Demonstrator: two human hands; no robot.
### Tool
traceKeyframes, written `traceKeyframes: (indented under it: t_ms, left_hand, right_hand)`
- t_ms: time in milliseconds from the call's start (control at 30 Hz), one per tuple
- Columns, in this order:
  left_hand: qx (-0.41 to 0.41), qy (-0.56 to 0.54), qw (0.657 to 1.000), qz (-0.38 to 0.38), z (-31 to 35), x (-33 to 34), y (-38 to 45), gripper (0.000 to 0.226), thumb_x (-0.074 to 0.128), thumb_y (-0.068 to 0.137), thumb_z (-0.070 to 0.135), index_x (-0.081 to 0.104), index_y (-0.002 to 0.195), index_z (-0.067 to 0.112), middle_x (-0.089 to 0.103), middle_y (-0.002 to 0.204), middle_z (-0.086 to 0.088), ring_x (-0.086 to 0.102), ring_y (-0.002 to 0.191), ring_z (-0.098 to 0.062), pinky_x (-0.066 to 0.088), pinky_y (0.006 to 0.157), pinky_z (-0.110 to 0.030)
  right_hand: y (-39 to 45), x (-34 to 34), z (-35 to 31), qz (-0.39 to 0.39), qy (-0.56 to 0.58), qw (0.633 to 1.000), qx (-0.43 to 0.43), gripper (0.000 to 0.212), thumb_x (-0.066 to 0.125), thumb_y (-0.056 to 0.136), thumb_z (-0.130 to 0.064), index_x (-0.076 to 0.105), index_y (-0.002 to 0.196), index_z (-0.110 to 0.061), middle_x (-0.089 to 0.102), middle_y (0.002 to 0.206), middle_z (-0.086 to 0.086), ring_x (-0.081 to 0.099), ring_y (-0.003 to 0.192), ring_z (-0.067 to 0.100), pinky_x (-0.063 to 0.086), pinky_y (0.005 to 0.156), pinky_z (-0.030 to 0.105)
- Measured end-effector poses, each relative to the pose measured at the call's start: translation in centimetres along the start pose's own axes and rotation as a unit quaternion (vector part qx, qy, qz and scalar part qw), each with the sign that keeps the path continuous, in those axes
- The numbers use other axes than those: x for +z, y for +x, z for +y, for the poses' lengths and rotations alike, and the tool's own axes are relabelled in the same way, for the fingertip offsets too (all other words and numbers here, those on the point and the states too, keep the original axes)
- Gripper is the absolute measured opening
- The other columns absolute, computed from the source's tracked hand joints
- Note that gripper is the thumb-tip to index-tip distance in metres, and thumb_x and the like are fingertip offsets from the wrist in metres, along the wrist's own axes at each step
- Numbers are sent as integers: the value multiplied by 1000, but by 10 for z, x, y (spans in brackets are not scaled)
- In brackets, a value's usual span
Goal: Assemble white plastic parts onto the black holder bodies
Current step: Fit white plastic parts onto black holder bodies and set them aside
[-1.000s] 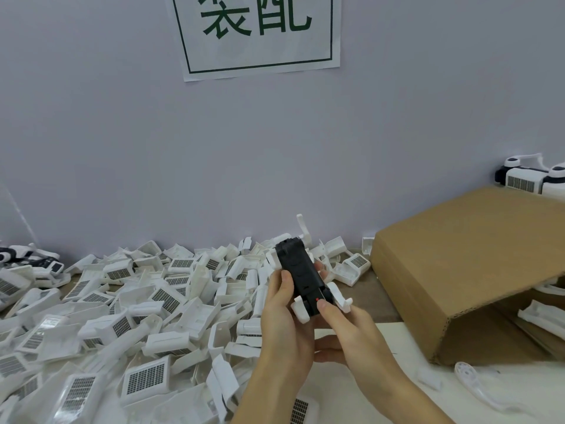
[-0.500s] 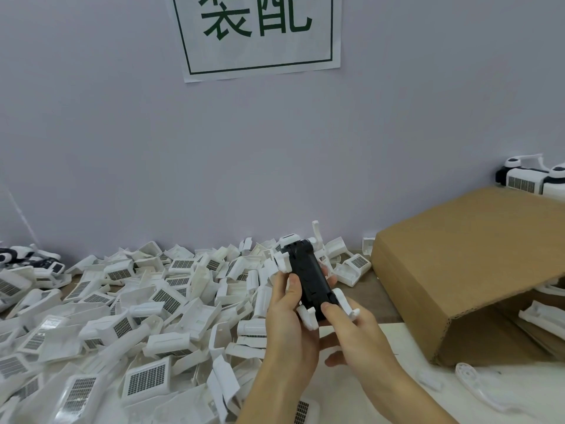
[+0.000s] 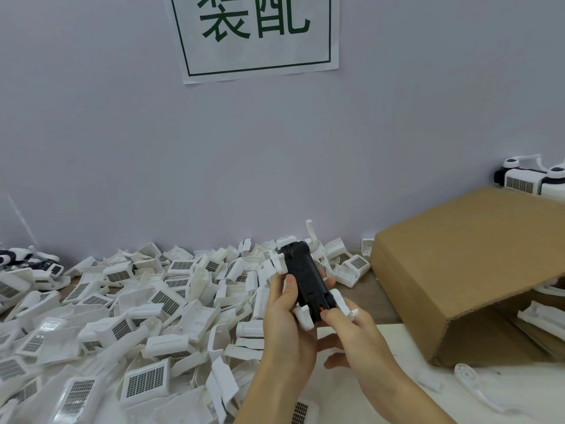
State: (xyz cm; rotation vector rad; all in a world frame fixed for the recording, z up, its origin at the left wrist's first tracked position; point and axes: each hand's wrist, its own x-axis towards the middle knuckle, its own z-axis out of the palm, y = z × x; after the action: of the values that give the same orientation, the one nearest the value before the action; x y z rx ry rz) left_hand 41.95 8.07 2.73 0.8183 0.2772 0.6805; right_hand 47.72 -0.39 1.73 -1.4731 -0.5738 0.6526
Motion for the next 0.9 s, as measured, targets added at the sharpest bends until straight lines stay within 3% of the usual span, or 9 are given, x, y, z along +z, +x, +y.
traceKeyframes:
  t_ms: [100,200,300,467,600,633,700,767,900]
  left_hand:
    - [-9,31,999,-14,0,0,-1,34,41,105,31,56,129,12,67,125,-24,63,102,-36,53,79,-57]
    - [-14,31,999,-19,1,-1,-3,36,43,104,33,57,130,14,69,121,-23,67,96,-33,55,73,-50]
    - [-25,17,999,-18,3,0,-4,35,42,103,35,60,127,16,70,120,-23,69,91,-32,57,66,-48]
    - [-13,3,1000,-4,2,0,-3,31,42,105,29,61,126,16,66,125,-26,62,104,-38,50,81,-57]
    - [-9,-12,1000,16,3,-1,-1,45,50,95,34,58,132,9,68,122,-26,64,100,-38,52,82,-52]
    - [0,-18,999,26,4,-3,0,47,50,96,33,56,133,5,69,117,-25,65,96,-36,55,80,-50]
    - [11,-51,997,55,7,-4,2,45,46,102,29,53,136,0,69,108,-24,66,92,-36,56,79,-47]
    - [16,-124,988,89,13,-7,5,43,48,103,21,52,138,-4,66,105,-26,64,92,-36,55,79,-43]
    - [35,-169,979,108,25,-12,9,31,58,96,22,69,119,4,68,94,-15,68,70,-24,53,69,-34]
  right_hand:
    - [0,0,1,7,-13,1000,-2,21,53,96,-20,71,99,-30,74,96,4,71,77,22,48,55,30]
    - [0,1,1,22,-22,1000,-3,17,54,96,-24,69,102,-32,74,99,5,72,83,26,48,53,28]
    - [-1,1,-1,20,-12,1000,-2,14,57,97,-25,69,100,-31,73,99,7,71,77,23,48,54,29]
    - [-4,1,-1,-6,10,1000,-7,12,60,97,-27,70,102,-30,74,91,1,70,68,16,48,59,33]
    - [-3,-5,-2,-51,20,998,-21,14,62,96,-25,74,97,-33,75,95,1,71,74,18,48,61,32]
    - [-4,-7,-3,-79,19,996,-34,17,63,92,-24,74,98,-34,75,98,2,72,76,19,48,61,32]
    - [-3,-12,-4,-119,11,992,-52,43,52,74,-18,71,110,-32,75,102,4,73,80,22,48,62,32]
    - [-1,-14,-3,-85,-3,994,-70,60,45,68,-10,62,123,-25,76,100,6,73,79,26,51,59,31]
    - [8,-21,2,69,-106,981,-146,57,45,83,15,68,111,-28,74,85,-2,69,73,22,54,58,25]
